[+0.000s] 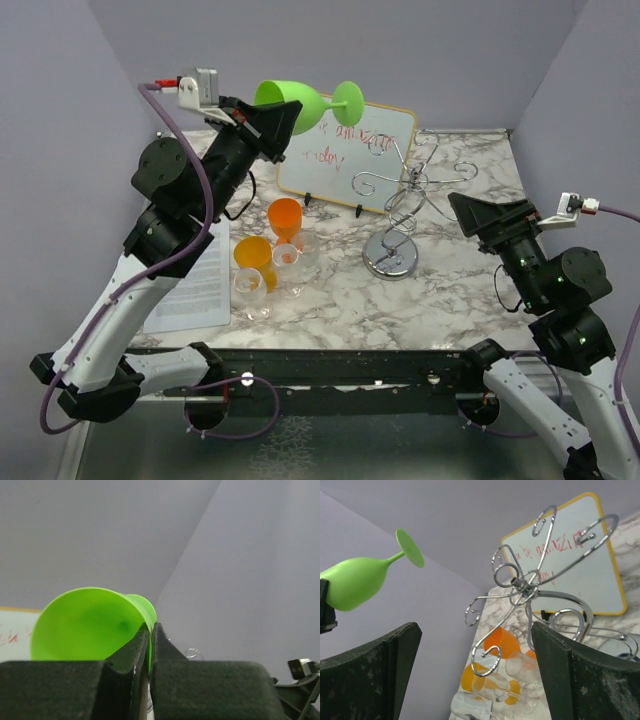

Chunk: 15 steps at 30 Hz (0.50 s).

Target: Place the wine glass upside down on the wine glass rack

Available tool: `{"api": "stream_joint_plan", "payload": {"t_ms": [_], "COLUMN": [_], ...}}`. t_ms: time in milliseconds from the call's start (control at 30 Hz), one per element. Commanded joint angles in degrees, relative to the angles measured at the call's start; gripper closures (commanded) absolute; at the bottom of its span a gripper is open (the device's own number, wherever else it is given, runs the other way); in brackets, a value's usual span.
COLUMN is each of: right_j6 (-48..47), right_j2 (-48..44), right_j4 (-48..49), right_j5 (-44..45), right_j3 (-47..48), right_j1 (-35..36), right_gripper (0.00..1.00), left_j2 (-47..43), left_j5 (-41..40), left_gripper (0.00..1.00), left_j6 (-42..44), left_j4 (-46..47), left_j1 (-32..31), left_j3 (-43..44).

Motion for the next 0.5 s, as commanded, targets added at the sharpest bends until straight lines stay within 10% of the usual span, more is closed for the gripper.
{"api": "stream_joint_plan", "payload": {"t_ms": [0, 467], "right_j6": [0.0, 12.8], "right_j2": [3.1, 14.3], "right_j4": [9.6, 27.0], "right_j5": [-3.1, -8.4], "right_j3": [3.0, 8.2], "right_j1": [-0.2, -0.1], "right_gripper": [0.0, 0.1], "left_j2": [7.1, 18.6], "left_j5": [10.9, 25.6], "left_gripper": [1.0, 1.0], "left_j6": [-4.0, -19.5], "left_j4": [7.8, 26.5], "left_j1": [-0.2, -3.7], "left_j3": [7.5, 9.9]}}
